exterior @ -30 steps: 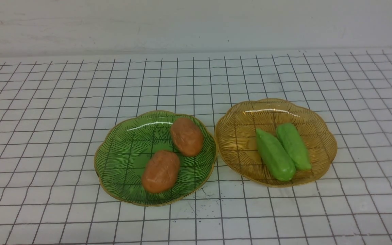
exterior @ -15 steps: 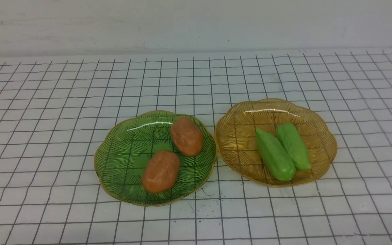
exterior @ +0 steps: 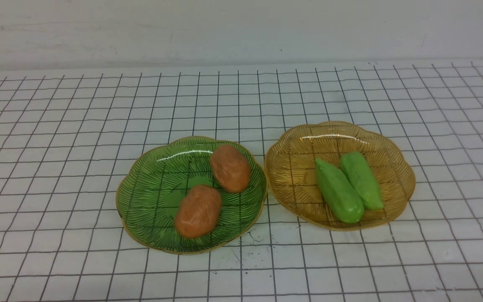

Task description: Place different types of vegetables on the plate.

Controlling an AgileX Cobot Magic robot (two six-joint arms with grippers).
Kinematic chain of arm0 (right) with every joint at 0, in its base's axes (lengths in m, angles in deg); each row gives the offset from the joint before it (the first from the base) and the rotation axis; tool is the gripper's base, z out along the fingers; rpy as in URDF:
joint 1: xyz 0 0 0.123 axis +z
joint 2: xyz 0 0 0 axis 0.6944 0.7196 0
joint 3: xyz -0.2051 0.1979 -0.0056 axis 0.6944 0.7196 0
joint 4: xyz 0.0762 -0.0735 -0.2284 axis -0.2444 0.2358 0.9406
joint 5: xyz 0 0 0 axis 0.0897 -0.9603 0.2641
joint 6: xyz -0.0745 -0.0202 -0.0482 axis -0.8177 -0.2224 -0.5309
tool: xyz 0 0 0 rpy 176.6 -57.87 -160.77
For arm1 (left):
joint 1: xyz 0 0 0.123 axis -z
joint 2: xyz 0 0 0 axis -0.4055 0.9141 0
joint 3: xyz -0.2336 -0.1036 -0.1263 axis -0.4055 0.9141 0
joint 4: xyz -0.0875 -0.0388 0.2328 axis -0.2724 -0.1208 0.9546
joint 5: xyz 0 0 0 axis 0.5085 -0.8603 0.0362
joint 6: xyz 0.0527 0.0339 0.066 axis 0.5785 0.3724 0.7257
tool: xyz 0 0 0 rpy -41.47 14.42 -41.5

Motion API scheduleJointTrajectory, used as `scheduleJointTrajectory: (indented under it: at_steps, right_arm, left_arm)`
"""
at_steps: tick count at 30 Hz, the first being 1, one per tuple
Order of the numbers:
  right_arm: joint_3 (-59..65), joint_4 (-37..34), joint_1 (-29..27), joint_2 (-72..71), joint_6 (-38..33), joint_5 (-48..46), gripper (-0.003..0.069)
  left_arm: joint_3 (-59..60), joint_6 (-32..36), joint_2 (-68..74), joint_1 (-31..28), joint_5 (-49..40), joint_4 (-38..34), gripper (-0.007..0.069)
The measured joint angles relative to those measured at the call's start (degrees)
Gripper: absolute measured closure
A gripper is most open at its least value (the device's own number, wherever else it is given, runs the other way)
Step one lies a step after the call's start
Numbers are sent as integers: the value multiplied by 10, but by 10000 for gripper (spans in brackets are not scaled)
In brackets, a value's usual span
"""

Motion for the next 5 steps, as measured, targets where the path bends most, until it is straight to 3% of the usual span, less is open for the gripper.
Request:
scheduleJointTrajectory:
  at_steps: [5]
  right_arm:
    - [0, 0, 0, 0, 0, 0, 643]
  left_arm:
    - [0, 0, 0, 0, 0, 0, 632]
